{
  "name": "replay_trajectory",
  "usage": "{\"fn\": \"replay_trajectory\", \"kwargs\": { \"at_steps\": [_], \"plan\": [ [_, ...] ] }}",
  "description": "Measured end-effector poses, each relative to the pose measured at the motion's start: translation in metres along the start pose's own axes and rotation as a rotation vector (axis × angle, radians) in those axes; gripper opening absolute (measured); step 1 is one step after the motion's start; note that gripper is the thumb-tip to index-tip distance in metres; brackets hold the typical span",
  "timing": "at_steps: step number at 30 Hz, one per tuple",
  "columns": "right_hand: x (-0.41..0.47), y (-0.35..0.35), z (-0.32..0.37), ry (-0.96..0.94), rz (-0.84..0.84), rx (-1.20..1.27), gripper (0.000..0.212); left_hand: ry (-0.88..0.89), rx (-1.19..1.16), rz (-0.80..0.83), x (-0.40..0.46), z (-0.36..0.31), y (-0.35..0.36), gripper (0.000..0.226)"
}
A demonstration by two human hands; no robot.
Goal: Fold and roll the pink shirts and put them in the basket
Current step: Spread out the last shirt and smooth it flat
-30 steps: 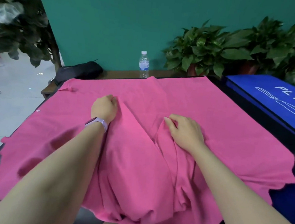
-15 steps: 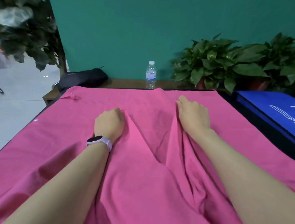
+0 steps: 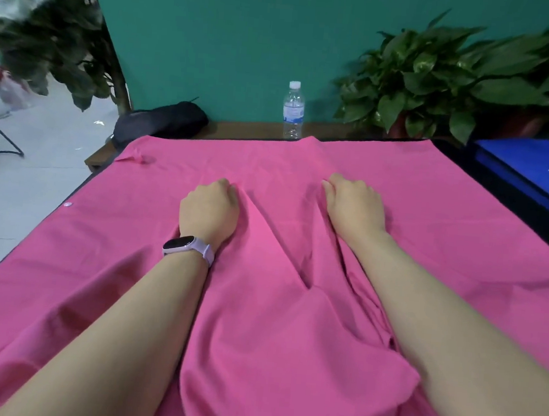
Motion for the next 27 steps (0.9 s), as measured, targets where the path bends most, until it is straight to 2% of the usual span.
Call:
{"fn": "replay_trajectory", "kwargs": {
  "at_steps": [4, 17, 21, 27],
  "plan": [
    [-0.010, -0.013, 0.012, -0.075, -0.006, -0.029, 0.032, -0.048, -0.017, 0.009, -0.011, 0.001, -0.011, 0.037],
    [-0.079, -0.056, 0.033, -0.050, 0.093, 0.036, 0.032, -0.131, 0.055, 0.075, -0.094, 0.022, -0.057, 0.030],
    [-0.106, -0.076, 0.038, -0.007, 0.056, 0.096, 0.030, -0.149, 0.055, 0.069, -0.123, 0.028, -0.074, 0.027],
    [-0.125, -0.095, 0.049, -0.047, 0.033, 0.071, 0.031, -0.170, 0.036, 0.077, -0.140, 0.032, -0.086, 0.027]
  ]
}}
Point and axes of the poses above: each hand's wrist, its own x-axis towards the middle knuckle, its own y-axis out of the palm, z = x × y, the point moved 5 cm from there along x, towards the middle knuckle, and after that the axes turned 11 degrees about -y, right-handed, at the moved point
